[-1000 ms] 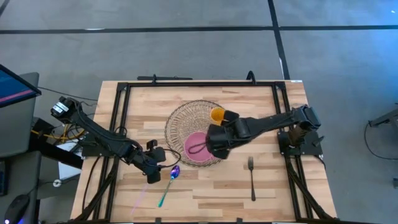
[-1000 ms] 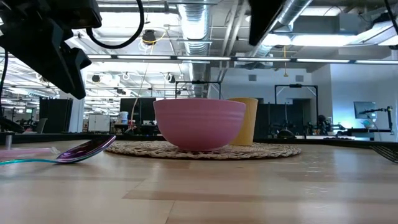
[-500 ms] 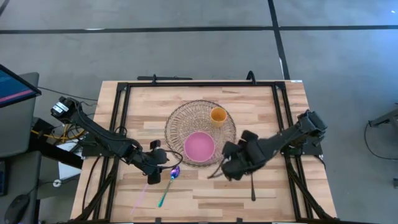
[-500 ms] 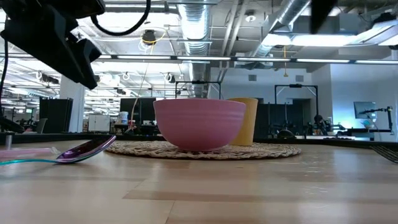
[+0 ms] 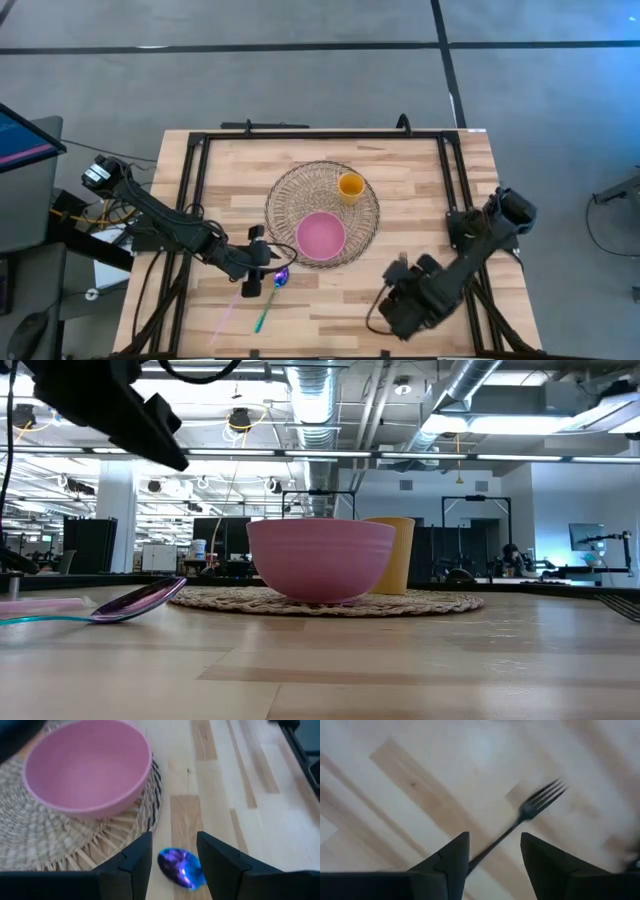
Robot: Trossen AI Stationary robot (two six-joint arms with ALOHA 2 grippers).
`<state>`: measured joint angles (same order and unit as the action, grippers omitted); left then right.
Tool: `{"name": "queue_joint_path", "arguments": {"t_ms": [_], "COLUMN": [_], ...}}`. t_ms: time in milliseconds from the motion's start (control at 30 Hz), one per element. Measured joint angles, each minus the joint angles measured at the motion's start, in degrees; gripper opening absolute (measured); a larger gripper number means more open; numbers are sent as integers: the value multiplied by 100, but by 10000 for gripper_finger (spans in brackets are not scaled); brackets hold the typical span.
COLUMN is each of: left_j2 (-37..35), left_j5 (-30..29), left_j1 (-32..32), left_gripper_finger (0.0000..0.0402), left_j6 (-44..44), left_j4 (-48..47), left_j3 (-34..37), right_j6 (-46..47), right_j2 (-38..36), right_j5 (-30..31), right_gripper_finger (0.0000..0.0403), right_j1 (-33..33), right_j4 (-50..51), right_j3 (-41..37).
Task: Pick & Place Utensil
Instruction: Put the fork in the pink bowl
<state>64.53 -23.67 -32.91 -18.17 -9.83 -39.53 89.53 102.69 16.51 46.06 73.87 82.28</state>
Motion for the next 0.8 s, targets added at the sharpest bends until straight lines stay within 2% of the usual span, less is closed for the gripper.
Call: {"name": "queue_joint_path", "arguments": {"t_ms": [100, 233, 367, 567, 800], "left_j2": [0, 0, 0, 0, 0], "left_j5": [-170, -415, -541, -547, -547], "left_j1": [0, 0, 1, 0, 0], "left_gripper_finger": [156, 156, 156, 156, 156], "left_j6": [36, 45, 160, 295, 293], "left_j4": [132, 321, 582, 899, 955], "left_j3": [0, 0, 0, 0, 0], "right_j6": [722, 1728, 2553, 2803, 2777], "right_j2": [0, 0, 1, 5, 73], "right_j5": [115, 560, 603, 603, 591], "right_gripper_finger": [172, 171, 166, 150, 124], "right_j1": [298, 622, 805, 860, 758], "right_j4": [-465, -827, -1046, -2201, -2387], "right_j3": [-380, -947, -1496, -2223, -2495]}}
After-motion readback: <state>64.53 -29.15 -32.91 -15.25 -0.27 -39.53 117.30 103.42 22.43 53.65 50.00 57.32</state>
